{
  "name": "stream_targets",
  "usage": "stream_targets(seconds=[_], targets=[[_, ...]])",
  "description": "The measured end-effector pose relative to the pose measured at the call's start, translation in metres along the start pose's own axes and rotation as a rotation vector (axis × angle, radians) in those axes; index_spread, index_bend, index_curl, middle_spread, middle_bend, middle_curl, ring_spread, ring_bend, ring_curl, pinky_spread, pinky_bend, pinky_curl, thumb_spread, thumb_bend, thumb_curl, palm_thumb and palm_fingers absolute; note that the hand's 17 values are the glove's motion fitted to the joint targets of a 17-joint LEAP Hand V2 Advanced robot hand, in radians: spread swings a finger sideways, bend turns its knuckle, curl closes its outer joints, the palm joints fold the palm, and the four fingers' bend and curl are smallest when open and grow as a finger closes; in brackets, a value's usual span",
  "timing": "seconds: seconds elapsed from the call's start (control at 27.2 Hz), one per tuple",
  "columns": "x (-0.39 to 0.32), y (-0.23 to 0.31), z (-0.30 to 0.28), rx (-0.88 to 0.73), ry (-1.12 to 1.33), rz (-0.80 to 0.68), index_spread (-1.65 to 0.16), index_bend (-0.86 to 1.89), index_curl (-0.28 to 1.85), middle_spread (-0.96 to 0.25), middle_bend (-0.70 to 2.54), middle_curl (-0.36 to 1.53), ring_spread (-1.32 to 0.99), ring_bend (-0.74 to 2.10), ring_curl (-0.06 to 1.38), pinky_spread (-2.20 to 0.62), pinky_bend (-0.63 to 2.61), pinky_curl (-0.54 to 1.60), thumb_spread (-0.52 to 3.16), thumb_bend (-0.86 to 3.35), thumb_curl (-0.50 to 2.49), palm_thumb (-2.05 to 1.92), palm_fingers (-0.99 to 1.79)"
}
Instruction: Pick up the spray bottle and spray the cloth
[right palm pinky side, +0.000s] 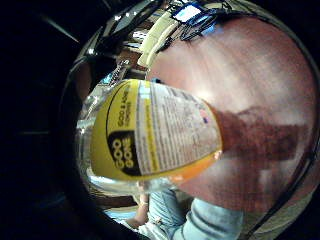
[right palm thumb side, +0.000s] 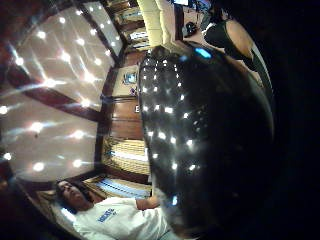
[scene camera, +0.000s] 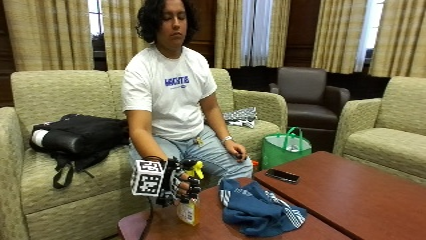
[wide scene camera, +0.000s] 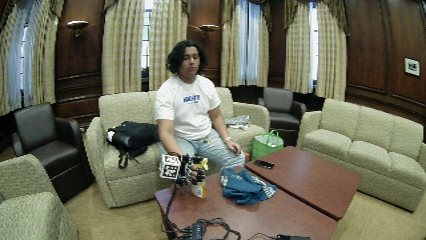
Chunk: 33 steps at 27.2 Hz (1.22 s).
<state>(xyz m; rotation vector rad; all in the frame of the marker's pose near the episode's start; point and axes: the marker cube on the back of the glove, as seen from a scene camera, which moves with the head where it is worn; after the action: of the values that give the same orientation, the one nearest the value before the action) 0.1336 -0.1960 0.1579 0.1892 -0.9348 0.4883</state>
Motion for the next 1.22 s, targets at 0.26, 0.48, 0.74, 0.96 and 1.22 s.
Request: stream_targets(seconds=[0.26, 0.48, 0.74, 0.96, 1.22], targets=[[0.0, -0.019, 0.004, 0.026, -0.007, 0.026, -0.37, 0.13, 0.29, -0.18, 0.25, 0.41, -0.17, 0.41, 0.36, 0.06, 0.16, 0.29, 1.03, -0.03, 0.39, 0.85, 0.77], [0.002, -0.029, 0.012, -0.003, -0.01, 0.011, -0.37, 0.13, 0.28, -0.19, 0.25, 0.41, -0.17, 0.42, 0.37, 0.05, 0.17, 0.29, 1.01, -0.03, 0.39, 0.83, 0.77], [-0.002, -0.046, 0.017, -0.007, -0.004, 0.027, -0.37, 0.13, 0.28, -0.19, 0.23, 0.4, -0.17, 0.43, 0.37, 0.05, 0.17, 0.29, 1.0, -0.03, 0.39, 0.82, 0.76], [-0.003, -0.054, 0.019, 0.006, 0.016, 0.002, -0.36, 0.12, 0.27, -0.18, 0.23, 0.4, -0.17, 0.46, 0.37, 0.05, 0.16, 0.29, 0.99, -0.02, 0.39, 0.82, 0.79], [-0.008, -0.058, 0.023, 0.032, 0.003, -0.014, -0.33, 0.16, 0.28, -0.17, 0.25, 0.41, -0.18, 0.52, 0.38, 0.03, 0.14, 0.27, 0.99, -0.02, 0.39, 0.82, 1.02]])
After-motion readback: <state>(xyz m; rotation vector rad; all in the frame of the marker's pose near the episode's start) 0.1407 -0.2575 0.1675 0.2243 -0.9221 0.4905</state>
